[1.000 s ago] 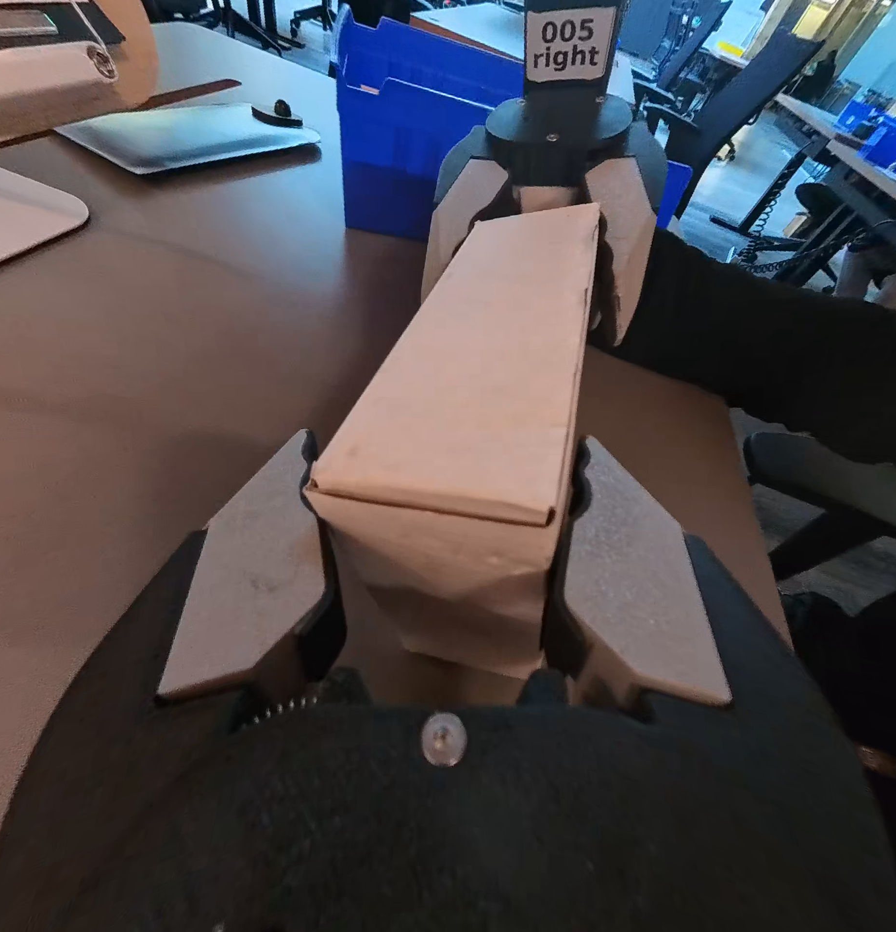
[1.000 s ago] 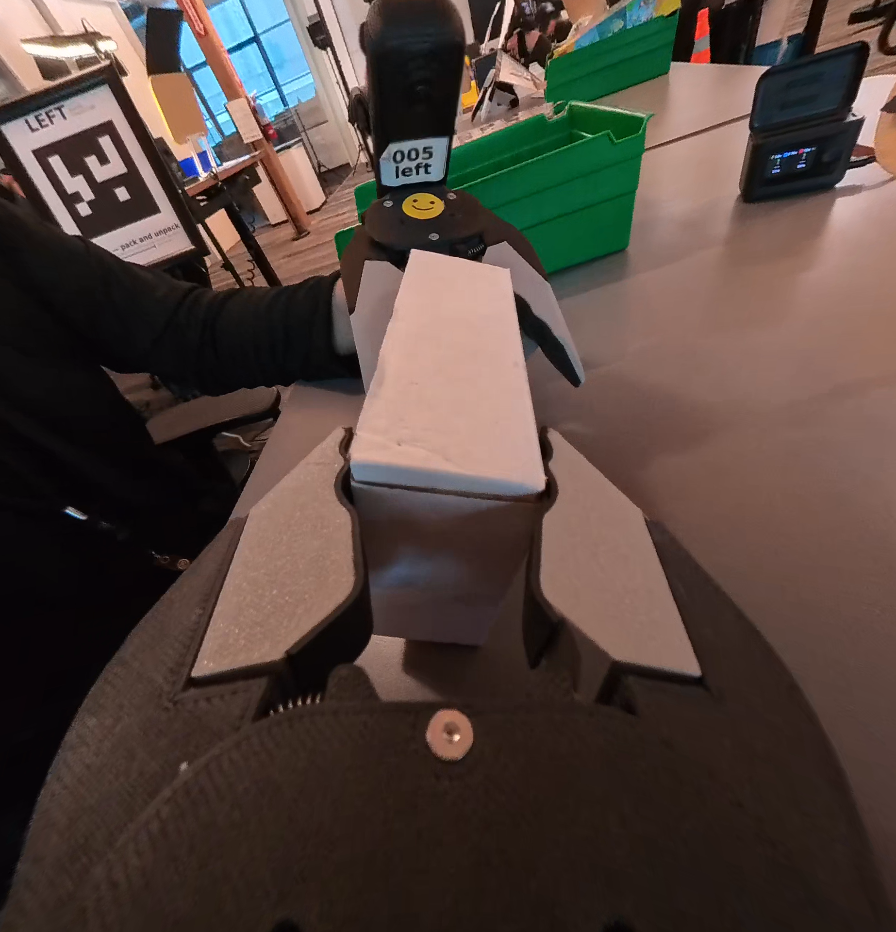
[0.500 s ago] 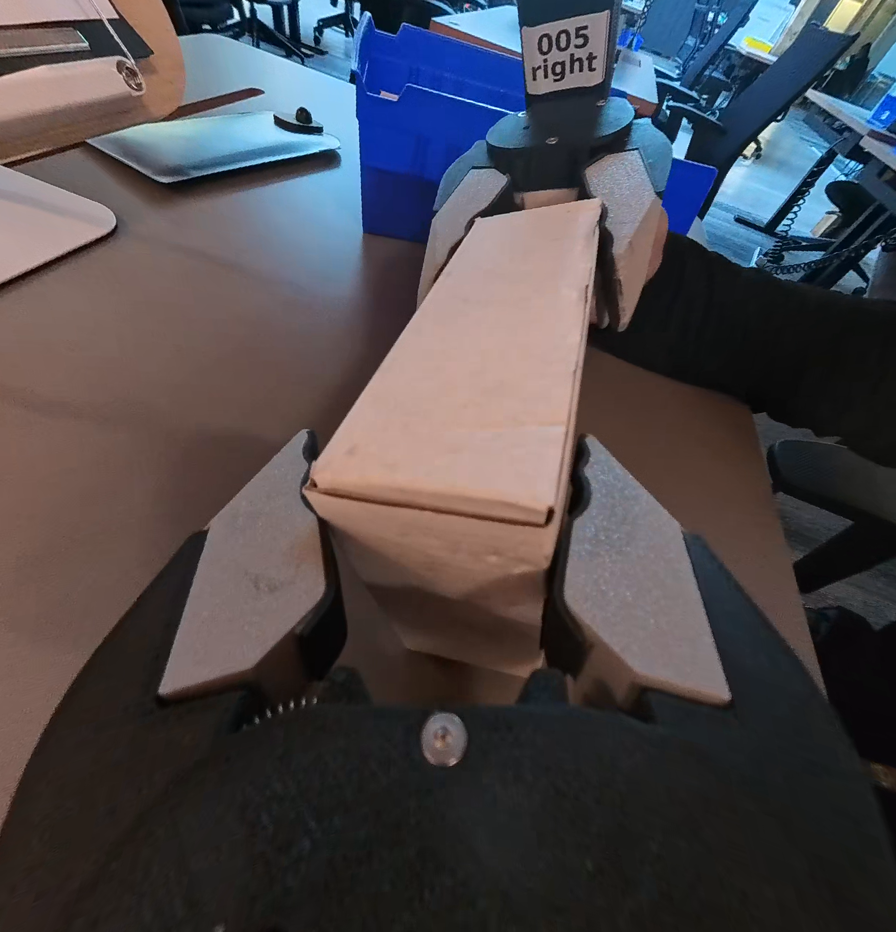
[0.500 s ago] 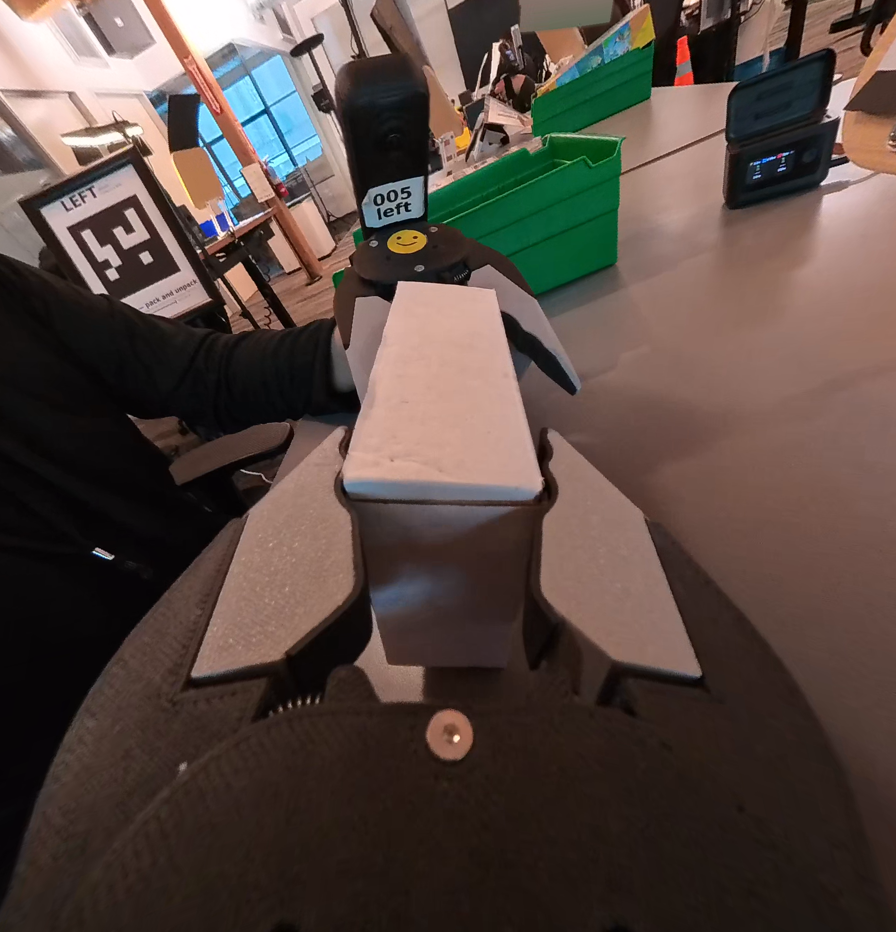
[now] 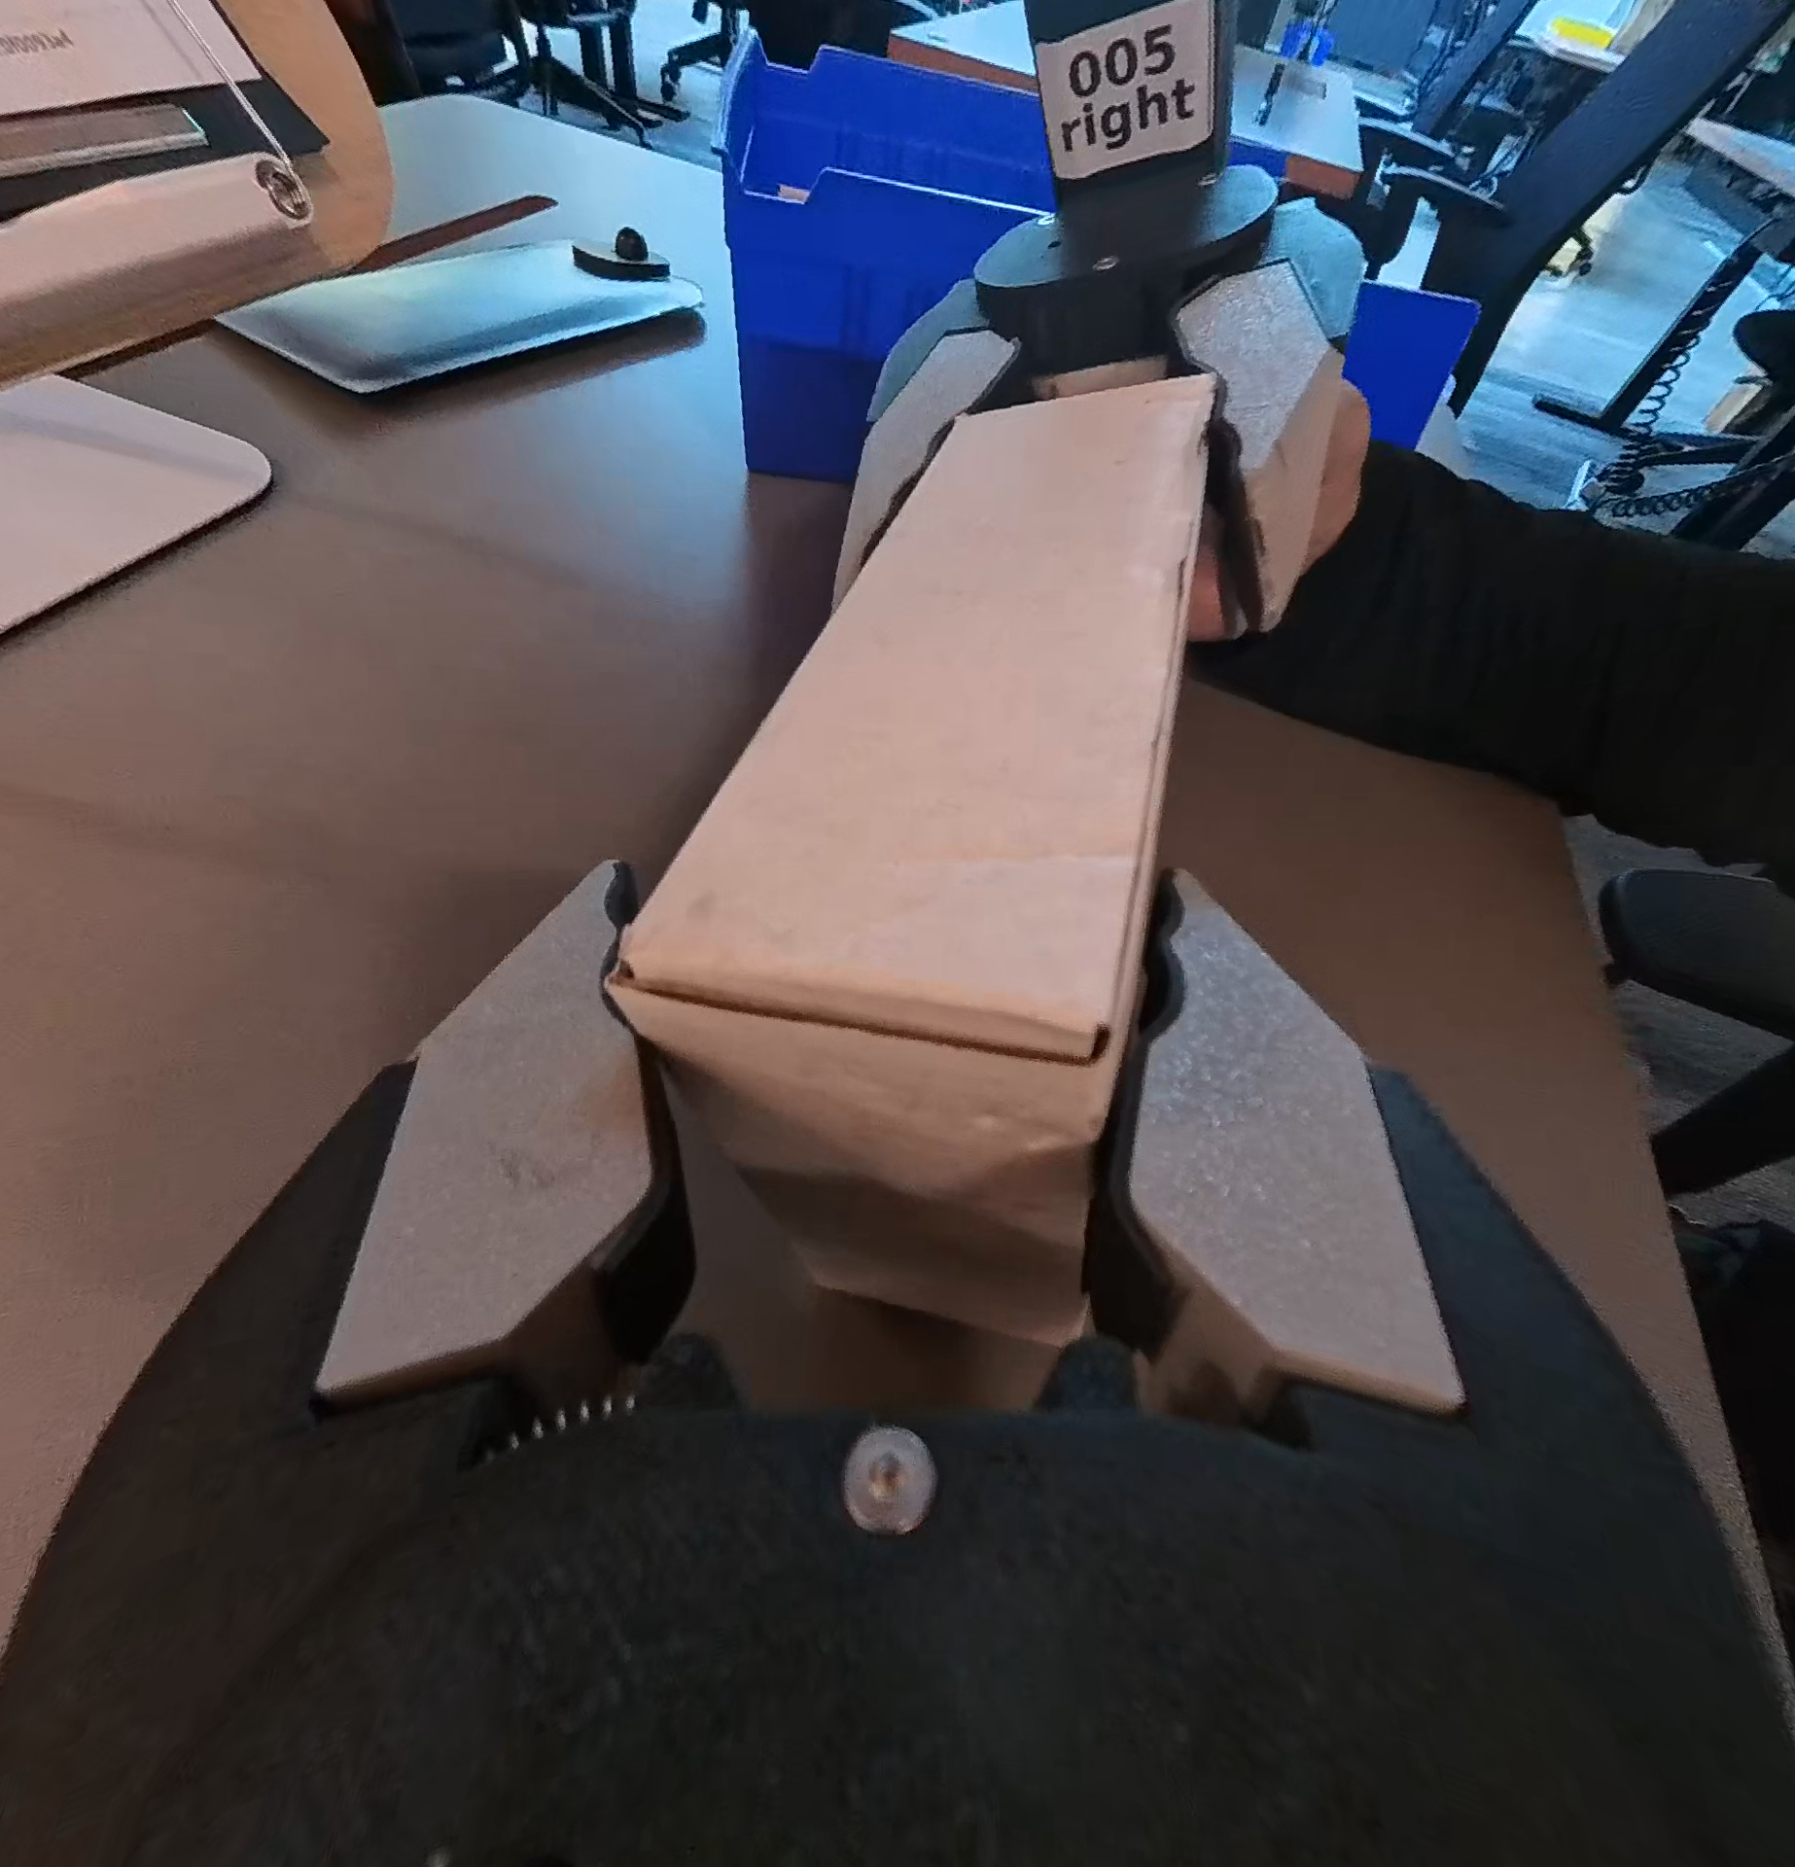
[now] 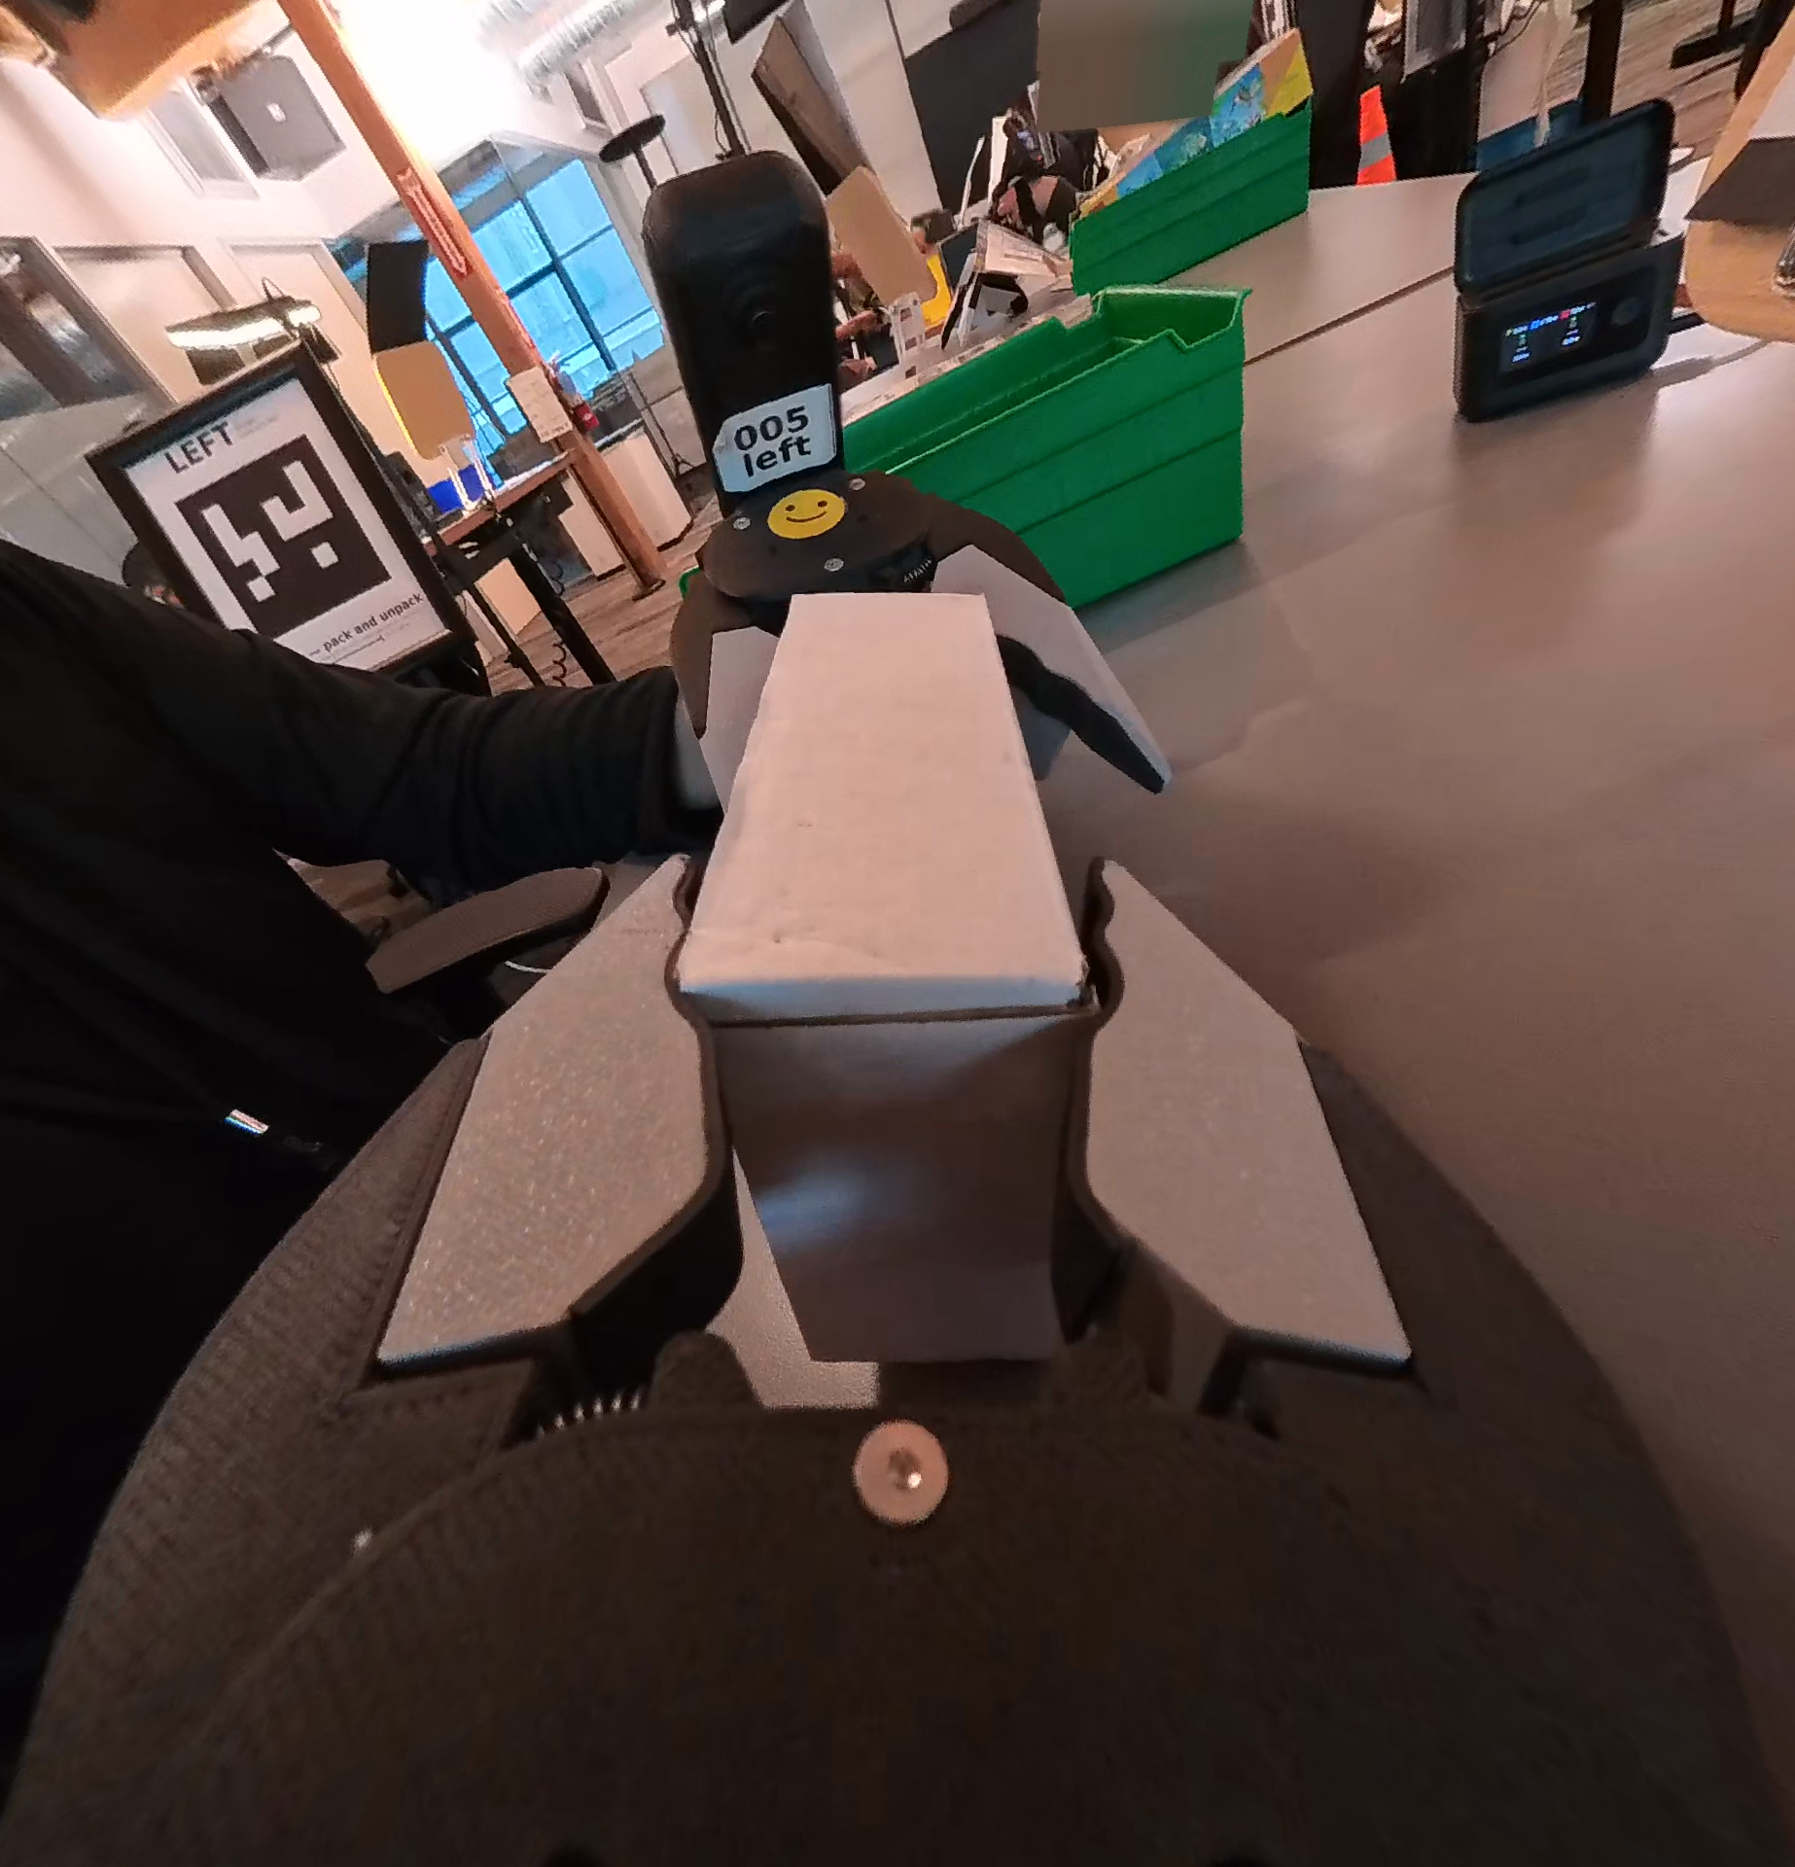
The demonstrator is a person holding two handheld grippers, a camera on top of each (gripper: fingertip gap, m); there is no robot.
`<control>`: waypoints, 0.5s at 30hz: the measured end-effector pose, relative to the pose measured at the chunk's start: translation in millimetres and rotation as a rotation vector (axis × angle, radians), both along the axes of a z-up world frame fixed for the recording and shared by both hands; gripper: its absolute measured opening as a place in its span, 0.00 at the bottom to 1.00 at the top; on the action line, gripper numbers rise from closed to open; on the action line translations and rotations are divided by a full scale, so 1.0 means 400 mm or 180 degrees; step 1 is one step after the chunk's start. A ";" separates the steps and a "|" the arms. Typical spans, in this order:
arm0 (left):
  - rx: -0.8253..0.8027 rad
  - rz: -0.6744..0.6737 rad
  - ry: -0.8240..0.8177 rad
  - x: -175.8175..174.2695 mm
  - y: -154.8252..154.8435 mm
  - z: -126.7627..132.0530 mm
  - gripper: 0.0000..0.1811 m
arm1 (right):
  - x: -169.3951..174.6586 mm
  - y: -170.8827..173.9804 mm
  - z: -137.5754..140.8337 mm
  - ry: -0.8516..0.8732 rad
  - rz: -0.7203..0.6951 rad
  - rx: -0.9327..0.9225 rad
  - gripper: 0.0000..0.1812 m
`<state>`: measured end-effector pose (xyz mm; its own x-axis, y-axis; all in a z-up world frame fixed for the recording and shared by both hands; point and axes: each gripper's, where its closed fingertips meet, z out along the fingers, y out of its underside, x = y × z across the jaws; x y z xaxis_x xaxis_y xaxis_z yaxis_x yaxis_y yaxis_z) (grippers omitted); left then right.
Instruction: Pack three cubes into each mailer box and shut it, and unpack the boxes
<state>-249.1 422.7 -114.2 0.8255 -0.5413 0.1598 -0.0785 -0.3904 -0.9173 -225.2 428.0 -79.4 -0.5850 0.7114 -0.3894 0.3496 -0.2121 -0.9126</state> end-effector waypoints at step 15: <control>-0.0020 0.0002 -0.0038 -0.002 0.000 0.001 0.55 | -0.004 0.001 0.000 0.0000 -0.0021 -0.0044 0.41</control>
<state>-249.7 422.8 -113.9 0.8238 -0.5398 0.1732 -0.0672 -0.3963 -0.9157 -226.6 428.5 -79.5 -0.5805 0.7097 -0.3993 0.3481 -0.2270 -0.9095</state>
